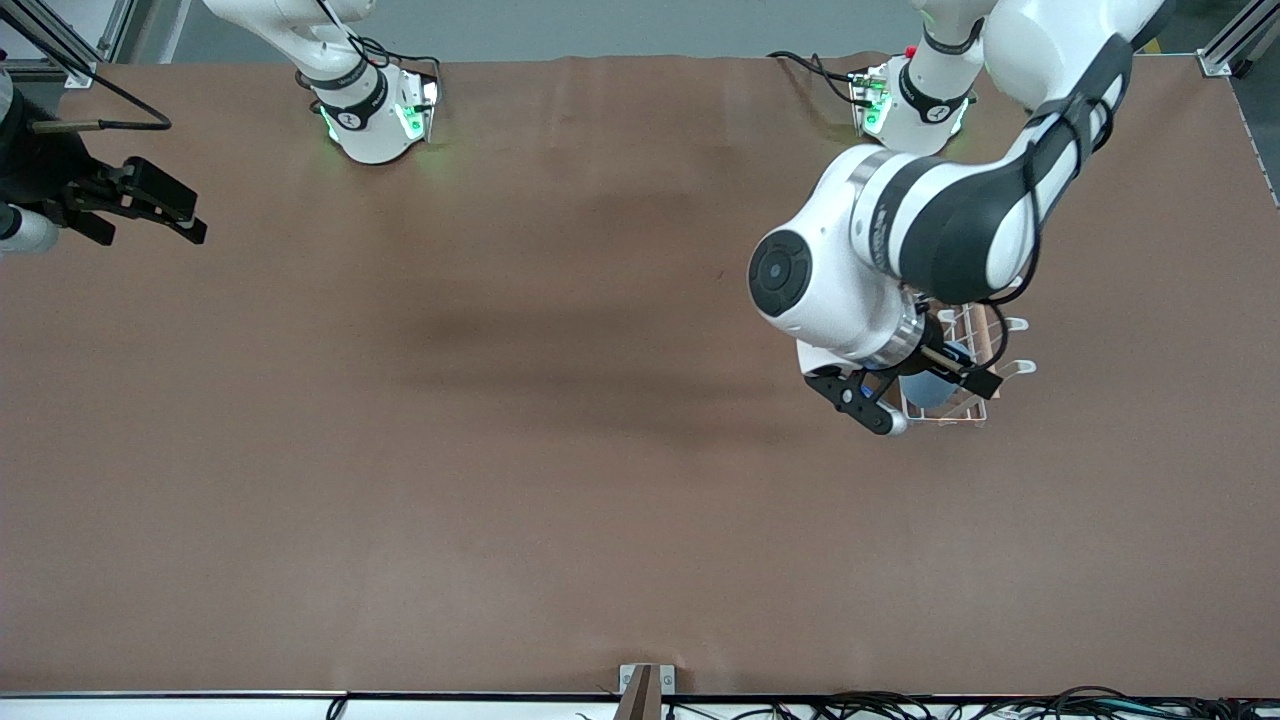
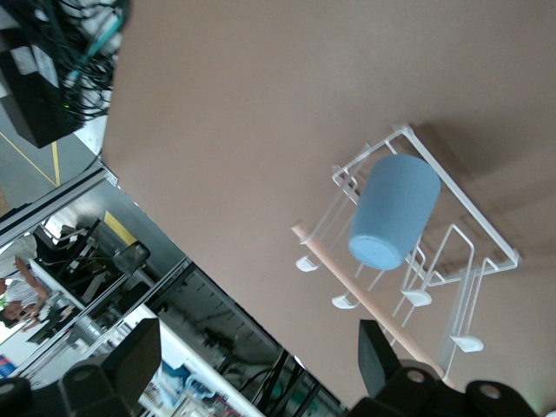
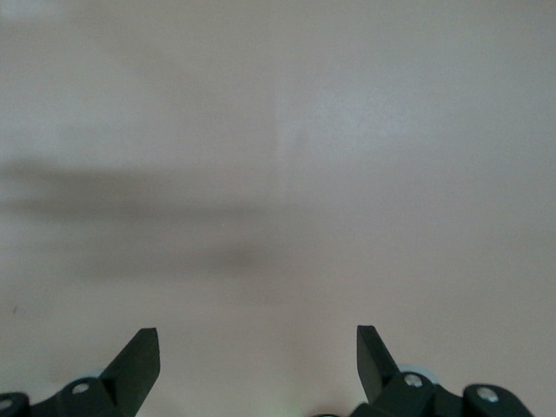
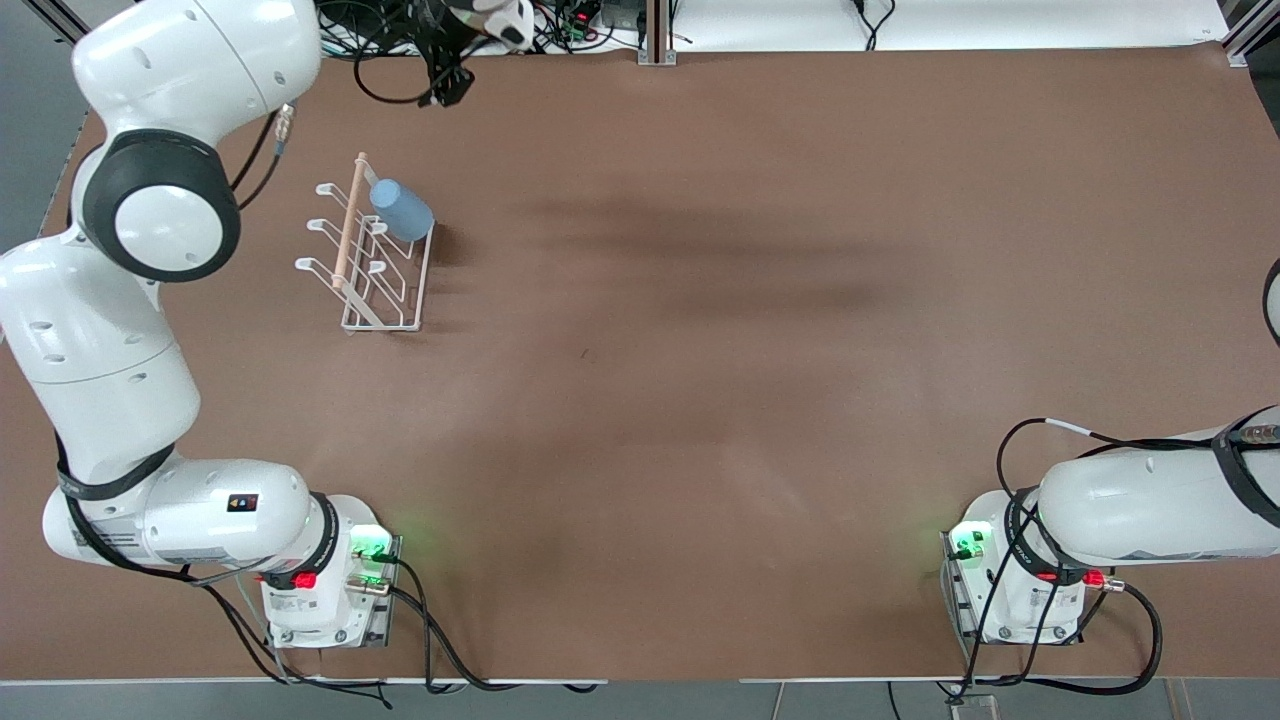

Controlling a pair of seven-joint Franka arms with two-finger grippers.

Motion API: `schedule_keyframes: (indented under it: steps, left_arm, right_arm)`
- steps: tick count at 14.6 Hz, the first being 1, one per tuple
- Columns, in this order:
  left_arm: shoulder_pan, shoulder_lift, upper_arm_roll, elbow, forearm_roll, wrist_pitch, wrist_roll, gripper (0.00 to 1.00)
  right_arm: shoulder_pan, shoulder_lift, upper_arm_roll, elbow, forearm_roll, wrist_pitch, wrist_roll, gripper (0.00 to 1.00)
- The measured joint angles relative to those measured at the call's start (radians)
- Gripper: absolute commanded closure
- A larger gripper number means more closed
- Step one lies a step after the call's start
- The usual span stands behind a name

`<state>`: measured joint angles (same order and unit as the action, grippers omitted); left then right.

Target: Hang cup on cup holder

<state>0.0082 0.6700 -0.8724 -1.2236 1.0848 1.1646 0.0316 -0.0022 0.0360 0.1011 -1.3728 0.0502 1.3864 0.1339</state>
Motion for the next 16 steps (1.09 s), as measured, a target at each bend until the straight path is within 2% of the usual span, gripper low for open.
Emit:
schedule_keyframes:
  steps: [5,9,12,14,16]
  left_arm:
    - [0.028,-0.098,-0.001,0.035,-0.027,0.091,-0.004,0.00]
    - [0.151,-0.193,-0.004,0.046,-0.186,0.131,-0.004,0.00]
    - [0.204,-0.241,0.001,0.048,-0.261,0.150,-0.006,0.00]
    - [0.186,-0.295,0.072,0.047,-0.369,0.165,-0.011,0.00]
    - [0.120,-0.378,0.257,0.036,-0.566,0.214,-0.011,0.00]
  right_arm:
    - [0.000,0.000,0.000,0.000,0.000,-0.001,0.000,0.00]
    - [0.000,0.000,0.000,0.000,0.000,-0.001,0.000,0.00]
    - [0.000,0.000,0.000,0.000,0.000,-0.001,0.000,0.00]
    - [0.000,0.000,0.000,0.000,0.000,-0.001,0.000,0.00]
    - [0.000,0.000,-0.001,0.000,0.000,-0.001,-0.001,0.00]
